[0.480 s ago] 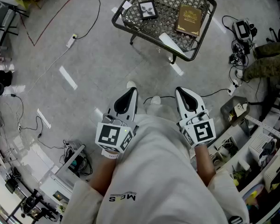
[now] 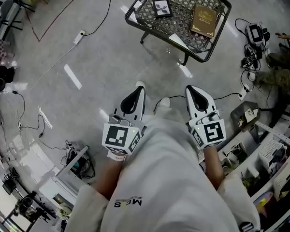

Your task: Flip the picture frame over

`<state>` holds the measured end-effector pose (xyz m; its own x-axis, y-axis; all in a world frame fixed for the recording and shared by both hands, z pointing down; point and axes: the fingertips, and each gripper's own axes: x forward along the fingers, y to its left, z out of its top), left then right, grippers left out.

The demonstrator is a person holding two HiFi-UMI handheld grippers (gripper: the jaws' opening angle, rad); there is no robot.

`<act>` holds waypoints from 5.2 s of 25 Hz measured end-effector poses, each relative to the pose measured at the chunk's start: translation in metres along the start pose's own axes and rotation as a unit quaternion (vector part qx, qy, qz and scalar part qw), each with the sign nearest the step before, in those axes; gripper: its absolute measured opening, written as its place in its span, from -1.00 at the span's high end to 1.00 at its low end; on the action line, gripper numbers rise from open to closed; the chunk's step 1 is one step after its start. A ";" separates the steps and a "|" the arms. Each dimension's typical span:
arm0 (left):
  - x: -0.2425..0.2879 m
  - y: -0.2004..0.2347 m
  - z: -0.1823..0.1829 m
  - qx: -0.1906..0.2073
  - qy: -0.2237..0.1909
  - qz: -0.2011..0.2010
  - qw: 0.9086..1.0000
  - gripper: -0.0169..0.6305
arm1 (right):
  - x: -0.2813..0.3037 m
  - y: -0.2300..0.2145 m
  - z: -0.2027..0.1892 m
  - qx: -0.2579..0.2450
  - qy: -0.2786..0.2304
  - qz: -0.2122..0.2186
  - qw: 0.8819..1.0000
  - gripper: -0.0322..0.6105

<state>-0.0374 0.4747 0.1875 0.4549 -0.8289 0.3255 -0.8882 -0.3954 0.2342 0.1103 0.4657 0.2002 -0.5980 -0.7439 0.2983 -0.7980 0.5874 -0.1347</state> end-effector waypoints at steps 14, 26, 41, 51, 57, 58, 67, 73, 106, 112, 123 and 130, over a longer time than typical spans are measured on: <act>0.027 0.082 0.035 -0.030 -0.007 -0.050 0.998 0.87 | 0.082 0.023 0.045 0.008 0.001 -0.038 0.999 0.84; 0.061 0.156 0.066 -0.023 -0.003 -0.054 0.998 0.87 | 0.173 0.031 0.070 0.006 0.004 -0.026 1.000 0.84; 0.247 0.184 0.146 0.009 0.023 -0.058 0.998 0.87 | 0.317 -0.123 0.127 0.023 -0.004 0.015 1.000 0.84; 0.323 0.201 0.158 -0.013 0.043 -0.026 0.999 0.87 | 0.370 -0.196 0.134 0.035 0.009 0.031 0.999 0.84; 0.348 0.209 0.153 -0.012 0.067 -0.040 0.997 0.87 | 0.390 -0.209 0.119 0.035 0.036 0.031 0.998 0.78; 0.350 0.210 0.151 -0.014 0.072 -0.041 0.996 0.87 | 0.391 -0.209 0.118 0.039 0.038 0.030 0.998 0.78; 0.371 0.215 0.134 -0.019 0.094 -0.047 0.994 0.87 | 0.407 -0.216 0.093 0.024 0.074 0.028 0.997 0.57; 0.386 0.224 0.118 -0.024 0.107 -0.048 0.993 0.87 | 0.424 -0.221 0.056 0.039 0.108 0.021 0.993 0.57; 0.431 0.296 -0.012 -0.053 0.188 -0.042 0.980 0.87 | 0.518 -0.228 -0.070 0.114 0.176 -0.044 0.977 0.55; 0.431 0.307 -0.035 -0.057 0.200 -0.037 0.978 0.87 | 0.528 -0.222 -0.098 0.114 0.194 -0.048 0.973 0.54; 0.428 0.319 -0.044 -0.062 0.202 -0.031 0.977 0.87 | 0.538 -0.220 -0.145 0.130 0.233 -0.077 0.961 0.52; 0.426 0.321 -0.043 -0.066 0.201 -0.029 0.977 0.87 | 0.543 -0.224 -0.160 0.127 0.249 -0.092 0.956 0.52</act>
<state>-0.1263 0.0116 0.4412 0.5166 -0.5738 0.6355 -0.8561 -0.3602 0.3706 -0.0242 -0.0188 0.5440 -0.3872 -0.5462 0.7428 -0.9161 0.3186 -0.2432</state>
